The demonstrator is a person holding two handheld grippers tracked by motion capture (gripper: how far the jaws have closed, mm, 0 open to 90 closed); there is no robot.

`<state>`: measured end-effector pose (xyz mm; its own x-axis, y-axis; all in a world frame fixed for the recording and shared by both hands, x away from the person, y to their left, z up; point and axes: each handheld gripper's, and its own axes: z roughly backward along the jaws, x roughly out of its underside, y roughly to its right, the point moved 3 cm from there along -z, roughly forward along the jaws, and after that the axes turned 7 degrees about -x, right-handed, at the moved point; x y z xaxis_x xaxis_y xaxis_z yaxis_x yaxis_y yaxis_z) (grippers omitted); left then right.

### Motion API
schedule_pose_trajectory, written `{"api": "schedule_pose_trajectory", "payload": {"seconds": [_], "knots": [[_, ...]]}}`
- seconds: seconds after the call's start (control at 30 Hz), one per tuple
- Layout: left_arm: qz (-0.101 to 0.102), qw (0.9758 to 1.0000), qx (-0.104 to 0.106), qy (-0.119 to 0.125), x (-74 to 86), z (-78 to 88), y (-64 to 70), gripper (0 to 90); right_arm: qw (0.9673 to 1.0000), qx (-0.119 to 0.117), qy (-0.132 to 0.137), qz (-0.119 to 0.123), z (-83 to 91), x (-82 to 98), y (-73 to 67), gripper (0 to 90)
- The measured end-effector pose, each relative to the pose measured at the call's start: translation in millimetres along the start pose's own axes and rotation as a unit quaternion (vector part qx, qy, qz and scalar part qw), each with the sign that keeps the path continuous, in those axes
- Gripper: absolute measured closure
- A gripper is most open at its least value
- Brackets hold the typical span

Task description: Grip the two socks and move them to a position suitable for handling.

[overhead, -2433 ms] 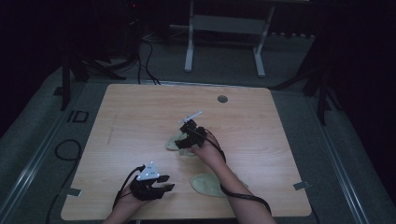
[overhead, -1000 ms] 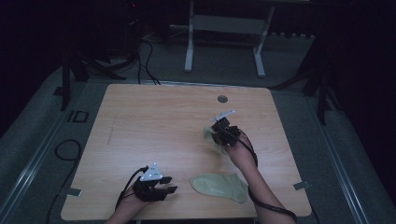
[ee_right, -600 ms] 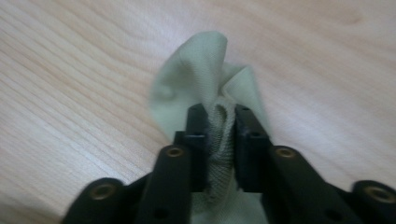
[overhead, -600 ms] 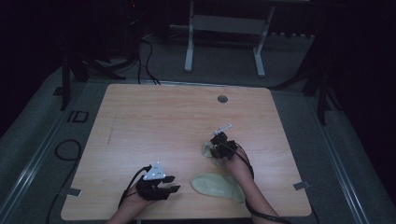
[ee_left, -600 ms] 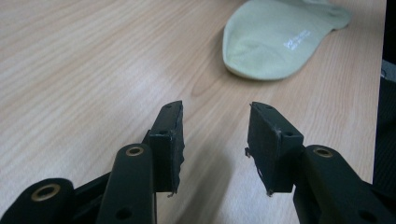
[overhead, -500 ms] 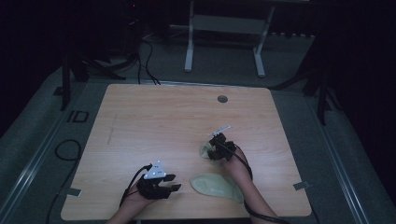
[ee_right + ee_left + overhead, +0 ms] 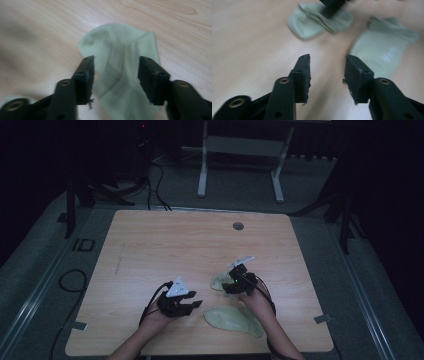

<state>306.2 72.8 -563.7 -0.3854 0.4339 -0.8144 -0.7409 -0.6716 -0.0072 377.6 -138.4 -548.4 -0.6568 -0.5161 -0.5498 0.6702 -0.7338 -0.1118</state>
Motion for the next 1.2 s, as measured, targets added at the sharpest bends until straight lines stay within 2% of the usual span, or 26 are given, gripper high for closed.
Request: {"api": "schedule_pose_trajectory", "payload": {"seconds": [0.03,0.07,0.17,0.23,0.27,0.3,0.37,0.4,0.43,0.47,0.53,0.57,0.63,0.67,0.8,0.9,1.03,1.1,1.17,1.2], "knots": [[0.000,1.0000,0.000,0.000,0.0,0.0,0.0,59.0,1.0000,-0.002,0.005,0.001,3.6,3.6,-1.7,48.5],[-0.019,0.9998,-0.004,-0.009,-16.3,-17.2,-1.8,62.9,0.9998,-0.007,0.003,0.016,7.5,11.7,-6.8,56.5],[-0.026,0.9995,-0.002,-0.018,-30.0,-36.9,-2.9,69.0,0.9996,-0.007,-0.008,0.028,4.7,18.2,-9.7,59.1],[-0.026,0.9995,-0.002,-0.018,-30.0,-36.9,-2.9,71.4,0.9994,-0.007,-0.012,0.031,2.7,19.2,-9.9,59.1],[-0.043,0.9983,-0.015,-0.037,-38.3,-58.1,-4.2,76.5,0.9990,-0.007,-0.018,0.041,-1.6,20.0,-11.8,60.4],[-0.043,0.9983,-0.015,-0.037,-38.3,-58.1,-4.2,78.8,0.9987,-0.006,-0.020,0.046,-3.3,20.0,-12.9,61.4],[-0.049,0.9967,-0.029,-0.057,-42.7,-73.5,-8.0,82.4,0.9984,-0.008,-0.023,0.052,-6.5,20.5,-15.3,61.8],[-0.049,0.9967,-0.029,-0.057,-42.7,-73.5,-8.0,83.6,0.9984,-0.008,-0.023,0.052,-6.5,20.5,-15.3,61.8],[-0.052,0.9950,-0.040,-0.075,-43.7,-82.3,-11.7,83.7,0.9977,-0.008,-0.034,0.059,-11.0,22.6,-16.6,64.2],[-0.057,0.9937,-0.045,-0.085,-43.6,-85.5,-13.5,84.9,0.9975,-0.003,-0.033,0.063,-12.8,23.9,-16.8,66.0],[-0.055,0.9936,-0.047,-0.086,-43.4,-87.9,-14.9,85.5,0.9978,-0.001,-0.030,0.059,-12.7,24.3,-16.3,68.1],[-0.055,0.9932,-0.045,-0.092,-43.3,-90.8,-16.8,85.5,0.9979,0.003,-0.028,0.059,-12.3,24.7,-15.1,72.3],[-0.055,0.9932,-0.045,-0.092,-43.3,-90.8,-16.8,85.5,0.9981,0.006,-0.025,0.057,-12.4,24.9,-14.7,72.3],[-0.054,0.9932,-0.045,-0.093,-43.8,-93.4,-17.2,85.5,0.9981,0.010,-0.023,0.057,-12.6,24.7,-14.5,81.9],[-0.056,0.9934,-0.044,-0.090,-43.3,-94.1,-17.4,86.8,0.9986,0.006,-0.018,0.050,-10.0,21.7,-13.6,85.1],[-0.064,0.9931,-0.041,-0.090,-42.7,-93.8,-17.6,87.8,0.9993,-0.001,0.014,0.035,9.5,14.7,-7.1,85.2],[-0.068,0.9929,-0.043,-0.088,-42.6,-93.9,-17.2,88.0,0.9992,-0.011,0.034,0.019,28.1,11.3,0.6,85.2],[-0.070,0.9928,-0.042,-0.088,-42.7,-93.8,-17.9,88.0,0.9987,-0.003,0.049,0.010,45.3,10.9,10.8,85.1],[-0.075,0.9919,-0.046,-0.091,-43.0,-93.5,-18.3,88.0,0.9984,0.002,0.056,-0.001,53.8,12.5,19.8,85.2],[-0.075,0.9919,-0.046,-0.091,-43.0,-93.5,-18.3,88.0,0.9984,0.002,0.056,-0.001,53.8,12.5,19.8,85.2]]}}
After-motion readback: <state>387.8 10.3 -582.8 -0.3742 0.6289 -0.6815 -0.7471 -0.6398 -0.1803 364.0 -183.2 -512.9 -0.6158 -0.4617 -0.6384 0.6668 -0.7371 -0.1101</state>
